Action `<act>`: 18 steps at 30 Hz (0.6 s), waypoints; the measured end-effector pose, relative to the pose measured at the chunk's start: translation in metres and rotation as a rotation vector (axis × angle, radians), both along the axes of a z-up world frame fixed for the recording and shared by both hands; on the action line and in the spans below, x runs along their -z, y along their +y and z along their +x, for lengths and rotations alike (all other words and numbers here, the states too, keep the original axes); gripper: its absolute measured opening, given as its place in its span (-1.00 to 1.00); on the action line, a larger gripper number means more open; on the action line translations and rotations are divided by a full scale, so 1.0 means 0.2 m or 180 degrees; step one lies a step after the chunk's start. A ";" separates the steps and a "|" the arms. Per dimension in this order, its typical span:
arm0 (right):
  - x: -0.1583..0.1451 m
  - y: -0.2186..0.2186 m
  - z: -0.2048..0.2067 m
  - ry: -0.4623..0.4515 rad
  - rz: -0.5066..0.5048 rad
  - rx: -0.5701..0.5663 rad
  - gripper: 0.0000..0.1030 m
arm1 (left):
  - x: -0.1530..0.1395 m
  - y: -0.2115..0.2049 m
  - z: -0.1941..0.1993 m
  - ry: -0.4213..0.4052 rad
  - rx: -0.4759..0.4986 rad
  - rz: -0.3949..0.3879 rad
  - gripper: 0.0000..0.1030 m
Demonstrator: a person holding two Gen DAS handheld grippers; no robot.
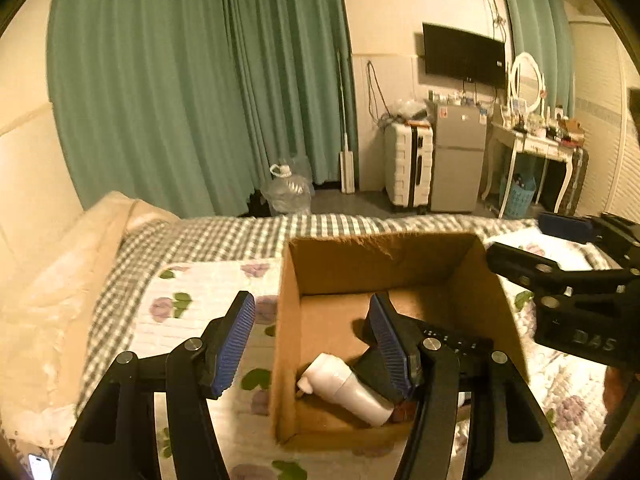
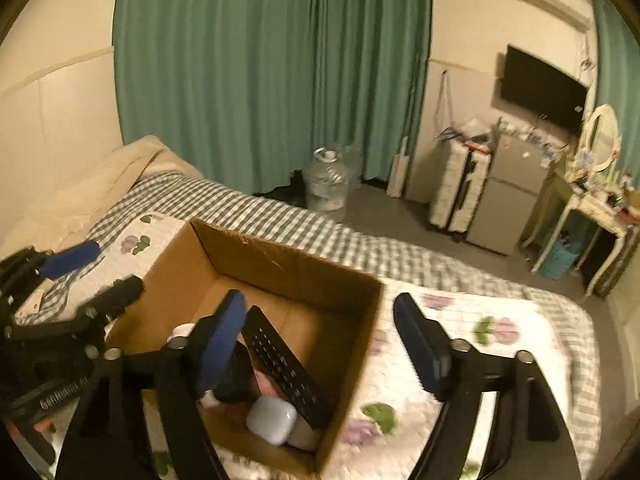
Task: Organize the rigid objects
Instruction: 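Lower the remote into the box and open the right tool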
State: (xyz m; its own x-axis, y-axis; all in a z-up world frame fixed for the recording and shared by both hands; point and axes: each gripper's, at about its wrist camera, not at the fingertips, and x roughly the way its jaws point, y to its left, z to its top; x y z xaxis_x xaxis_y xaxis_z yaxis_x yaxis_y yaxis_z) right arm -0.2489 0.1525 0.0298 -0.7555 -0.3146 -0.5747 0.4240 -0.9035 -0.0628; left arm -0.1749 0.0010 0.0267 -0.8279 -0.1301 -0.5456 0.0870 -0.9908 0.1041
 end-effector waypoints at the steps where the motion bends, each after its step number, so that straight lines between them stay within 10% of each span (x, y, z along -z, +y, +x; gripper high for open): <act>1: -0.03 0.02 0.05 0.0029 0.0000 0.0012 0.59 | -0.02 0.00 0.03 0.0037 -0.0001 0.0028 0.30; 9: -0.10 0.19 0.48 0.0114 0.0037 0.0228 0.86 | -0.13 -0.06 0.40 0.0207 0.0061 0.0038 0.35; 18: 0.28 0.16 0.55 -0.0431 0.0176 0.0245 0.88 | 0.12 -0.04 0.48 0.0003 0.0010 0.0086 0.37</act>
State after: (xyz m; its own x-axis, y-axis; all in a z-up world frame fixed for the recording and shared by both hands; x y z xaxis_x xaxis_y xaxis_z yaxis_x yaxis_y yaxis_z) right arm -0.1396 0.1850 -0.0261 -0.6907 -0.2237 -0.6877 0.3615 -0.9304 -0.0604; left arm -0.0787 -0.0073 0.0031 -0.8288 -0.1127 -0.5481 0.0841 -0.9935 0.0771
